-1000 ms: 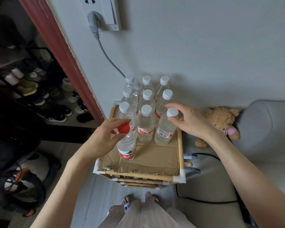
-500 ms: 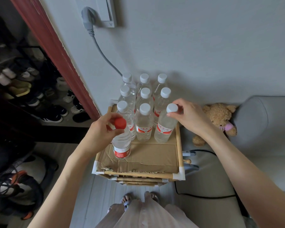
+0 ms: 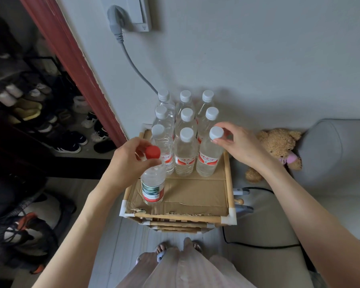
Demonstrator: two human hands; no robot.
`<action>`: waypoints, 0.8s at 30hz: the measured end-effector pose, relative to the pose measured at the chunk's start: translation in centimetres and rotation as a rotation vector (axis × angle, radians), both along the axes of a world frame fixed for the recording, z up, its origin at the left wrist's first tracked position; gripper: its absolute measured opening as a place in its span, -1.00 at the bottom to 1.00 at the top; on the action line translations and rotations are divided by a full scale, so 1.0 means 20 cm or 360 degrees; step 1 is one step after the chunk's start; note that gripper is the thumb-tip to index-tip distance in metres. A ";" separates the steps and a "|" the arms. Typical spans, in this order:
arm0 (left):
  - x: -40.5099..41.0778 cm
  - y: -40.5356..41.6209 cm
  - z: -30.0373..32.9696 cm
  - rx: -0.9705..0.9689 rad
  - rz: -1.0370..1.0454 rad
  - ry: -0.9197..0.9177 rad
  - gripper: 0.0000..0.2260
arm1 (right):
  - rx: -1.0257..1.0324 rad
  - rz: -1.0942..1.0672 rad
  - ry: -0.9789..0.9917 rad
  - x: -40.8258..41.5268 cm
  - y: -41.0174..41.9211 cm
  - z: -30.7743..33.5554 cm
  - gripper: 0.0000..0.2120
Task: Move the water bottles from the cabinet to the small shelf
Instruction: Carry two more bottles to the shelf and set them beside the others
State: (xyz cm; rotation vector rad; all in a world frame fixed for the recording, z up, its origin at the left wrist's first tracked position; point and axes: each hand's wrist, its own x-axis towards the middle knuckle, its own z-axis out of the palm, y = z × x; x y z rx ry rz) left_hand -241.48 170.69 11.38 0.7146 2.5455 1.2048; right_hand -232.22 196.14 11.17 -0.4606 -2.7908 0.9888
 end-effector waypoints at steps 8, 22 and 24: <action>0.00 -0.05 0.00 -0.0003 -0.0357 -0.0167 -0.60 | -0.0047 -0.0017 -0.0029 0.01 0.00 0.00 -0.73; 0.03 0.01 -0.05 0.0028 -0.0475 -0.0129 -0.70 | -0.0391 -0.0218 0.0281 0.07 -0.04 -0.12 -0.58; 0.05 0.02 -0.06 0.0090 -0.0428 -0.0163 -0.73 | -0.0374 -0.0257 0.0277 0.09 -0.04 -0.20 -0.54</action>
